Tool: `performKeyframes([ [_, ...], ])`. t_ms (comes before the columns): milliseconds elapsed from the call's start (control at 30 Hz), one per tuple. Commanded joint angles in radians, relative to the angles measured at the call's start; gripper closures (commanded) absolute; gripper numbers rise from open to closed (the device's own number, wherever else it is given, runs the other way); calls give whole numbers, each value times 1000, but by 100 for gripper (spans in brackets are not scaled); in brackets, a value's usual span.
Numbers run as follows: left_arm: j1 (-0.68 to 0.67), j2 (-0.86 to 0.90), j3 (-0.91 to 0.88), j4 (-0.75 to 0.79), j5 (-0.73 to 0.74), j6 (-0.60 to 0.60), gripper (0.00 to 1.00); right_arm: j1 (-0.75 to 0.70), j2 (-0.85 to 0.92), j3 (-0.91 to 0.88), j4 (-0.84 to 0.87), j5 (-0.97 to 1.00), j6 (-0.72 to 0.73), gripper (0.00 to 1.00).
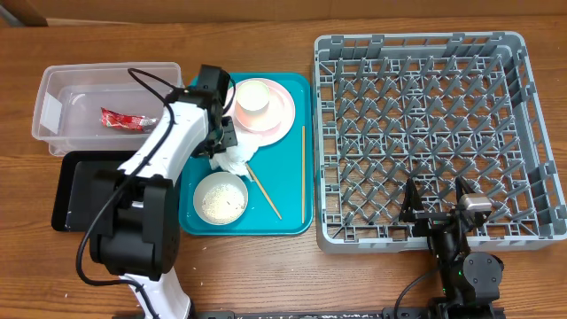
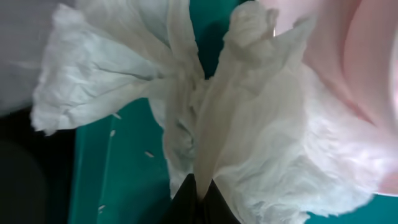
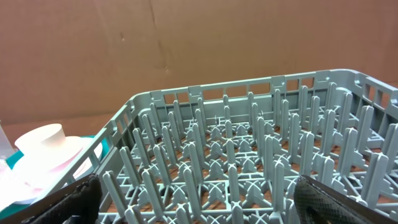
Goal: Sort waste into correct bins and load items into the dishwasher
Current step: 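Grasp the white napkins on the teal tray with the left gripper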
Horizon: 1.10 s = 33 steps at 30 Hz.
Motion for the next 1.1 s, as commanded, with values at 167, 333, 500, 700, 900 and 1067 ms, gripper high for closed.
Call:
performKeyframes([
  [167, 32, -2, 84, -32, -31, 0, 94, -6, -10, -10, 6, -6, -4, 0],
  [333, 46, 9, 83, -19, -44, -52, 93, -6, -10, -10, 6, -6, -3, 0],
  [500, 48, 50, 82, -17, -44, -61, 88, -6, -10, -10, 6, -6, -4, 0],
  [700, 48, 123, 82, 3, -45, -60, 75, -6, -10, -10, 6, -6, -3, 0],
  [900, 48, 141, 82, 11, -45, -60, 58, -6, -10, -10, 6, -6, -3, 0],
  [1067, 48, 142, 82, 18, -44, -60, 64, -6, -10, -10, 6, -6, -3, 0],
])
